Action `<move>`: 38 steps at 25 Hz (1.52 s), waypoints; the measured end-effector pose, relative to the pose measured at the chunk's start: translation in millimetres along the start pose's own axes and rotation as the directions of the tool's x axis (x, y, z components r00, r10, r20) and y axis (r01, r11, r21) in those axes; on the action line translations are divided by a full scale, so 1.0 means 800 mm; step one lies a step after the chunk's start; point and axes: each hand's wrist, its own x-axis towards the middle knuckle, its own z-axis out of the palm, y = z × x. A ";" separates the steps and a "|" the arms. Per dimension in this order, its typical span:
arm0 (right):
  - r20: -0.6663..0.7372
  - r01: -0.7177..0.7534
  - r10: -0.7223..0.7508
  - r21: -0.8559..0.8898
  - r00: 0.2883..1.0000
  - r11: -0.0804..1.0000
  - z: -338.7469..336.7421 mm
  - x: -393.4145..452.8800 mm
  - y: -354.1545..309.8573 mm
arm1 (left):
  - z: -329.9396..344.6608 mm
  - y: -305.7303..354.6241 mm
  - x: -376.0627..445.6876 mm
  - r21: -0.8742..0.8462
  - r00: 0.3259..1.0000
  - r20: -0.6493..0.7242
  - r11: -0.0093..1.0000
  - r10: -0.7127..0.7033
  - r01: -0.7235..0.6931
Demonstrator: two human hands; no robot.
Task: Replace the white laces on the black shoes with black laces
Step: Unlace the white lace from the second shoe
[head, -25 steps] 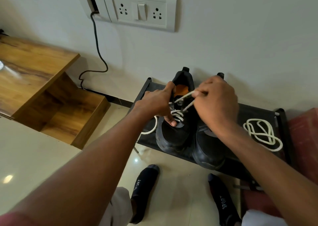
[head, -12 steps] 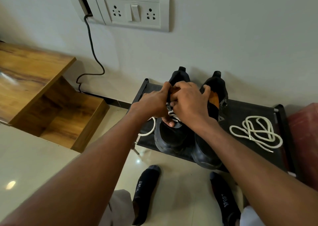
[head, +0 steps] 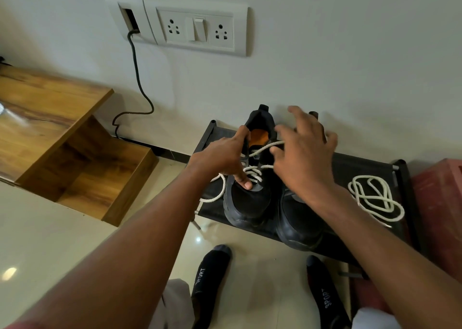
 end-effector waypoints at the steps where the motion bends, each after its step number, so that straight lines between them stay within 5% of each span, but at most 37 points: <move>1: 0.061 0.059 -0.058 -0.009 0.996 0.998 0.008 0.005 -0.009 | 0.000 -0.001 0.001 -0.008 1.000 -0.004 1.000 0.003 -0.003; 4: 0.198 0.130 -0.130 0.011 0.972 0.991 0.035 0.015 -0.031 | 0.001 -0.004 0.001 -0.015 1.000 -0.006 0.999 0.030 -0.030; 8: 0.133 0.066 -0.075 0.075 0.988 0.995 0.045 0.022 -0.038 | 0.002 -0.007 0.002 -0.037 0.999 -0.020 0.998 0.042 -0.043; 16: -0.074 -0.253 0.307 0.402 0.949 0.880 -0.002 0.001 -0.003 | 0.004 -0.007 0.000 -0.069 1.000 -0.012 0.997 0.024 -0.025; 18: -0.023 -0.237 0.249 0.232 0.968 0.944 -0.003 -0.003 -0.002 | 0.003 -0.005 -0.001 -0.063 1.000 -0.006 0.998 0.029 -0.029; 20: 0.048 -0.072 0.072 0.004 0.996 0.997 0.005 0.002 -0.006 | 0.002 -0.005 0.000 -0.066 0.999 -0.005 0.997 0.033 -0.033; 22: 0.119 0.078 -0.074 -0.031 0.990 0.996 0.019 0.013 -0.019 | 0.002 -0.007 0.000 -0.077 0.998 -0.005 0.996 0.055 -0.055; 25: 0.191 0.098 -0.111 0.073 0.975 0.992 0.048 0.023 -0.038 | 0.000 -0.012 -0.002 -0.124 0.996 0.005 0.988 0.093 -0.092; 32: 0.043 -0.094 0.084 0.312 0.996 0.946 0.046 0.025 -0.032 | 0.000 -0.013 -0.008 -0.176 0.995 0.012 0.980 0.098 -0.095; 35: 0.015 -0.367 0.415 0.498 0.910 0.786 0.031 0.040 -0.014 | 0.001 -0.018 -0.008 -0.192 0.996 0.004 0.977 0.094 -0.092; 38: -0.008 -0.380 0.537 0.698 0.844 0.607 0.017 0.057 0.016 | 0.000 -0.016 -0.002 -0.167 0.996 0.024 0.983 0.084 -0.079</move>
